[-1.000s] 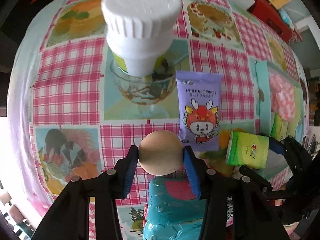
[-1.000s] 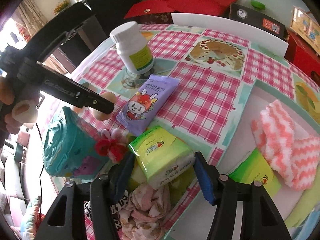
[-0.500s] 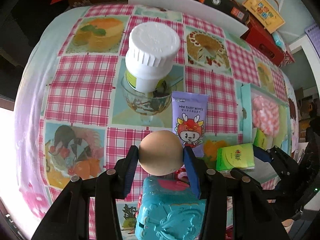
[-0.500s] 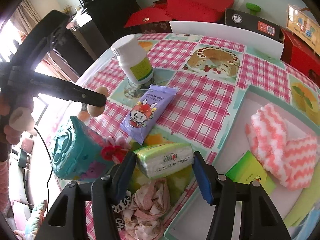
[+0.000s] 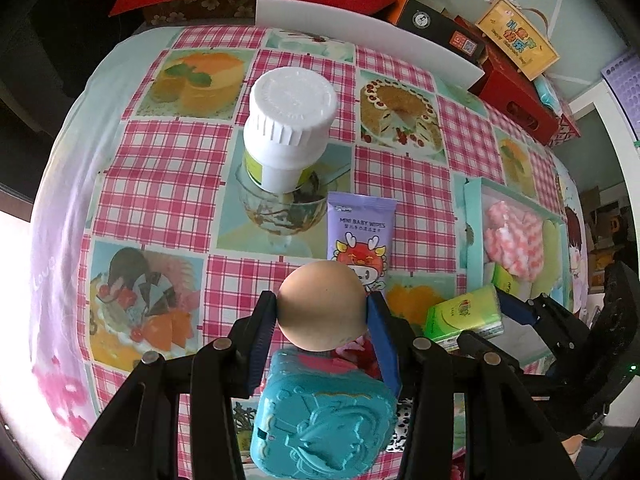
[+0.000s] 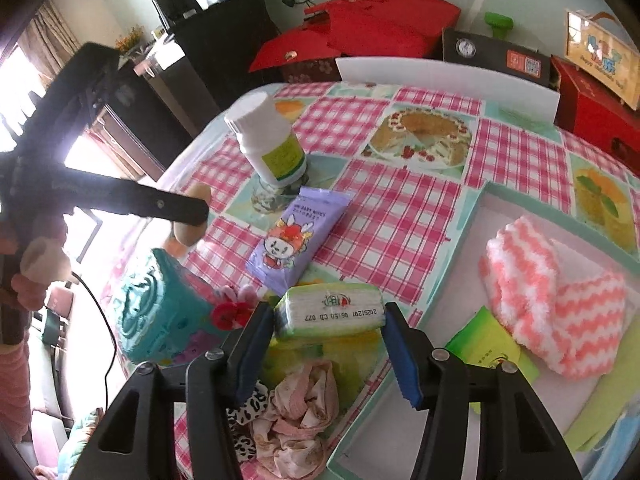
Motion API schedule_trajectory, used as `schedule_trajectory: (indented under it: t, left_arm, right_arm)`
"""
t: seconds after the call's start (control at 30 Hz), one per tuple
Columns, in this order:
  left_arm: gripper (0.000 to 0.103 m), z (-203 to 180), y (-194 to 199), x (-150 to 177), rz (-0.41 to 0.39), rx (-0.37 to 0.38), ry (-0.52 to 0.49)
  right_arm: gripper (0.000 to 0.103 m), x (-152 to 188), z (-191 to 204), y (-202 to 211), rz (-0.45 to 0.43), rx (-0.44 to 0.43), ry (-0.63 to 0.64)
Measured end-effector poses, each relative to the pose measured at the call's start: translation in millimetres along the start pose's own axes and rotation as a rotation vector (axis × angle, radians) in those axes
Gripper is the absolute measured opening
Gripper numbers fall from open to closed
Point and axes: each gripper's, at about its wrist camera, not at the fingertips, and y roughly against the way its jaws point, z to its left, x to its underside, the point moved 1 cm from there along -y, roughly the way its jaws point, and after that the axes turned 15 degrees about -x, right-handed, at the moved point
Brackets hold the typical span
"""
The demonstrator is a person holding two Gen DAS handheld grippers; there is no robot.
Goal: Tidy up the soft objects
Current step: 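Carry the sponge and wipes pack over the white tray with both tools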
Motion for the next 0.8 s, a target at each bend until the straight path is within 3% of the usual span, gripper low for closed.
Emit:
schedule_trajectory:
  t: [0.13,0.43,0.53,0.8]
  left_arm:
    - [0.048,-7.5,13.2,0.6,-0.040,-0.009,-0.003]
    - [0.048,-48.3,86.2,13.0,-0.283,0.002,-0.034]
    - [0.048,-68.1,96.7,14.5,-0.332,0.014,-0.045]
    - [0.048,-141.6,94.4,18.7,-0.366,0.072,-0.118]
  right_arm:
    - [0.059,-3.4,4.9,14.4,-0.040,-0.001,0.010]
    - [0.059,-8.7,8.0,79.1,-0.181,0.090,0.015]
    - [0.059,-6.3,-2.5,106.1,-0.233,0.126,-0.019]
    - [0.059,11.9,-48.5,170.7,-0.339,0.271,-0.145]
